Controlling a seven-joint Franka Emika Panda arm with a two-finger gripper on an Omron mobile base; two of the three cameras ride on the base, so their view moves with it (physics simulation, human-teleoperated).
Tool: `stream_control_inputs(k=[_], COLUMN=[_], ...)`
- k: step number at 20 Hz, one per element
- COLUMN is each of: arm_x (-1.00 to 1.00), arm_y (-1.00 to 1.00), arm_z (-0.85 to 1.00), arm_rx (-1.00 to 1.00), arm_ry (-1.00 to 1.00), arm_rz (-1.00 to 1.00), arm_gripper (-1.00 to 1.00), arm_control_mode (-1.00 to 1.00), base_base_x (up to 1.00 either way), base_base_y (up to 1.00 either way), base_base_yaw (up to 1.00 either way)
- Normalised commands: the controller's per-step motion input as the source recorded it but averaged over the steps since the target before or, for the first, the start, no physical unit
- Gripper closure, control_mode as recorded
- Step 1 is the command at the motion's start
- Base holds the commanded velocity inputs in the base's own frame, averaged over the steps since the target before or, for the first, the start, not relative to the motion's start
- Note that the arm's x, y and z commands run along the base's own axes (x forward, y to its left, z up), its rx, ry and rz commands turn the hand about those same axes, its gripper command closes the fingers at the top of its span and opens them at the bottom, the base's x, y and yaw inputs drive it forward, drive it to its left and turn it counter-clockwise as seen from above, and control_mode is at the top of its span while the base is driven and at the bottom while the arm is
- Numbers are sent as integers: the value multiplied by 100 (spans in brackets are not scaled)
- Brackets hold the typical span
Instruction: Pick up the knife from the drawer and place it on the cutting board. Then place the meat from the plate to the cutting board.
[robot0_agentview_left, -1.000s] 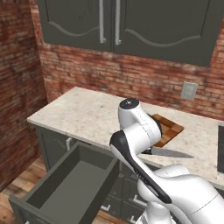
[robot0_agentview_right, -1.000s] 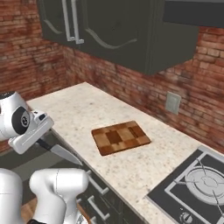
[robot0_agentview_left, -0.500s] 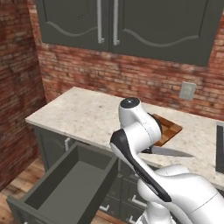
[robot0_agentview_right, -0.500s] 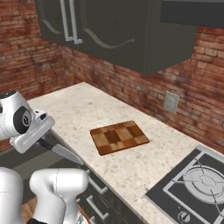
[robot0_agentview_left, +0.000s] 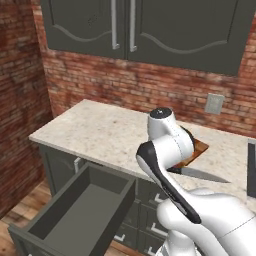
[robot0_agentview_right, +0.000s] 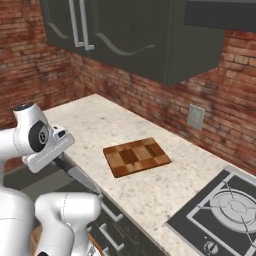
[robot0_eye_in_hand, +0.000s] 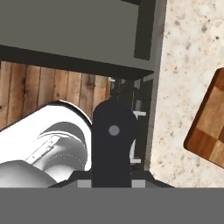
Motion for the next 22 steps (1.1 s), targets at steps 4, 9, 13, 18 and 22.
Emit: stream_control_inputs(k=[4,9,13,18,22], arm_x=[27,26,28,33,42], arm_y=[-65,-39,-20,-34,-32], arm_z=[0,0,0,0,-4], arm_rx=[12,5,0,2,0], arm_ry=[0,0,0,0,0], arm_rz=[-5,0,0,1,6], arm_gripper=[100,100,100,100,100], arm_control_mode=[-100,-100,-100,-100,-100], base_base_x=[0,0,0,0,0], base_base_y=[0,0,0,0,0], base_base_yaw=[0,0,0,0,0])
